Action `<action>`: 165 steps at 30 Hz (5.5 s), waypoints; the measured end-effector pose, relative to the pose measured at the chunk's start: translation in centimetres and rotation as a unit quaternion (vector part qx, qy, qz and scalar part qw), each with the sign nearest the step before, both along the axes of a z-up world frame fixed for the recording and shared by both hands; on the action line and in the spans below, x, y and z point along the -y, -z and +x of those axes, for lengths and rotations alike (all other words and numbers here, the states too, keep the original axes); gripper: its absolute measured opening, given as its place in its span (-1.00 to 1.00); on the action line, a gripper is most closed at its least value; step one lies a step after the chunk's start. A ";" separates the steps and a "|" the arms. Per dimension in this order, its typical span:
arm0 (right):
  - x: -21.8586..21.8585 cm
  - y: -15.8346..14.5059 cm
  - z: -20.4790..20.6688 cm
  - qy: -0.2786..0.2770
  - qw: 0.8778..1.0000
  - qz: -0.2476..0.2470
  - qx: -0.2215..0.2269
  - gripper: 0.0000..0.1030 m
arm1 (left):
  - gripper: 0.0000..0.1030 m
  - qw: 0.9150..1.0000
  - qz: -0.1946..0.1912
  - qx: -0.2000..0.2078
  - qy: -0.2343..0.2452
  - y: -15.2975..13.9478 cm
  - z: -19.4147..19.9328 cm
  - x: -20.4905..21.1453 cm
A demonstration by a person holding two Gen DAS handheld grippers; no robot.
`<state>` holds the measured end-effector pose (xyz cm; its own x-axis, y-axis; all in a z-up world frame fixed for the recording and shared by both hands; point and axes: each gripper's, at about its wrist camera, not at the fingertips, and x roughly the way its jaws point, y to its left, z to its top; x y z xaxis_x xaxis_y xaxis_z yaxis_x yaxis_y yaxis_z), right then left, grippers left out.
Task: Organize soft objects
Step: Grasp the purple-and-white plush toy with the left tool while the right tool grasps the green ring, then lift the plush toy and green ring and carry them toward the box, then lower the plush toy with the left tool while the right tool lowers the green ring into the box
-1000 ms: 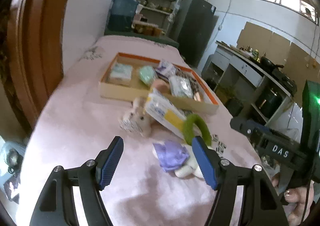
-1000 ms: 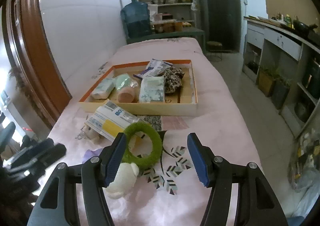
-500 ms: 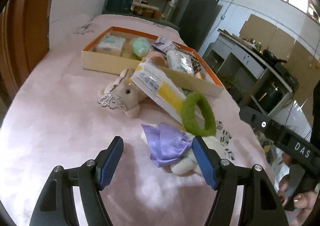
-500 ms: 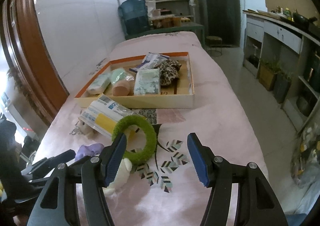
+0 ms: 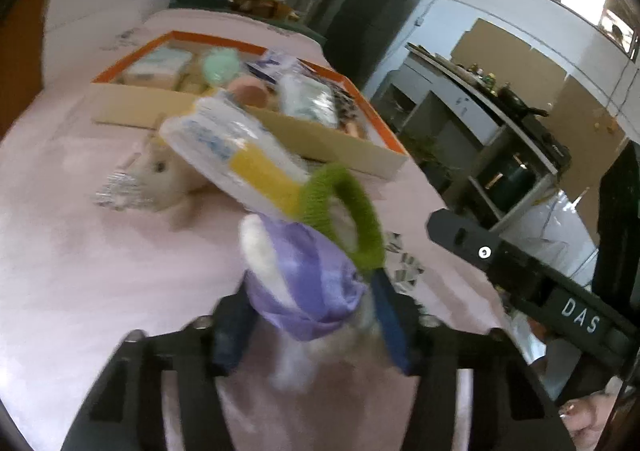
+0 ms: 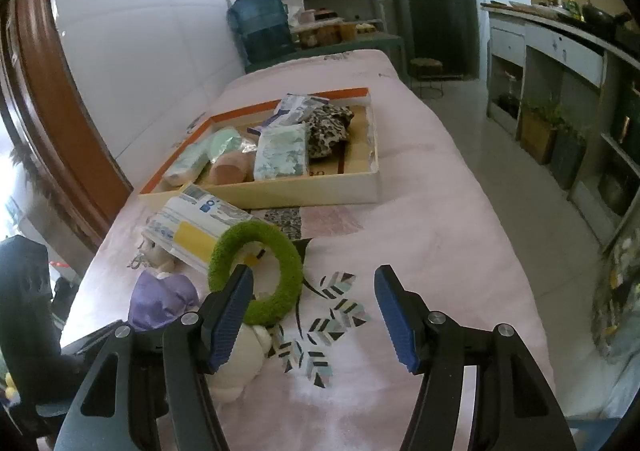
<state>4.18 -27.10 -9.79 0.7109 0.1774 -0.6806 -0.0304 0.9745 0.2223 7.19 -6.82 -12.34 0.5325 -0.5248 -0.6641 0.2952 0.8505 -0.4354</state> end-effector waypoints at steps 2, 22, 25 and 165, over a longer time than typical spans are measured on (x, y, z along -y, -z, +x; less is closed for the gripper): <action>0.3 0.1 0.0 0.001 1.000 0.004 0.000 0.26 | -0.24 1.000 -0.008 0.002 0.003 0.0 0.1 0.3; -5.0 1.7 2.7 -0.138 0.989 0.032 -0.031 0.14 | -0.34 0.990 0.042 0.086 -0.106 -4.2 -3.5 -8.1; -6.4 2.2 3.2 -0.145 0.989 0.015 -0.030 -0.61 | -0.34 0.990 0.041 0.088 -0.107 -4.2 -3.4 -8.4; -2.8 -3.5 23.7 -0.144 0.989 0.021 0.038 -0.81 | -0.34 0.997 0.026 -0.008 -0.067 -5.4 29.1 -3.6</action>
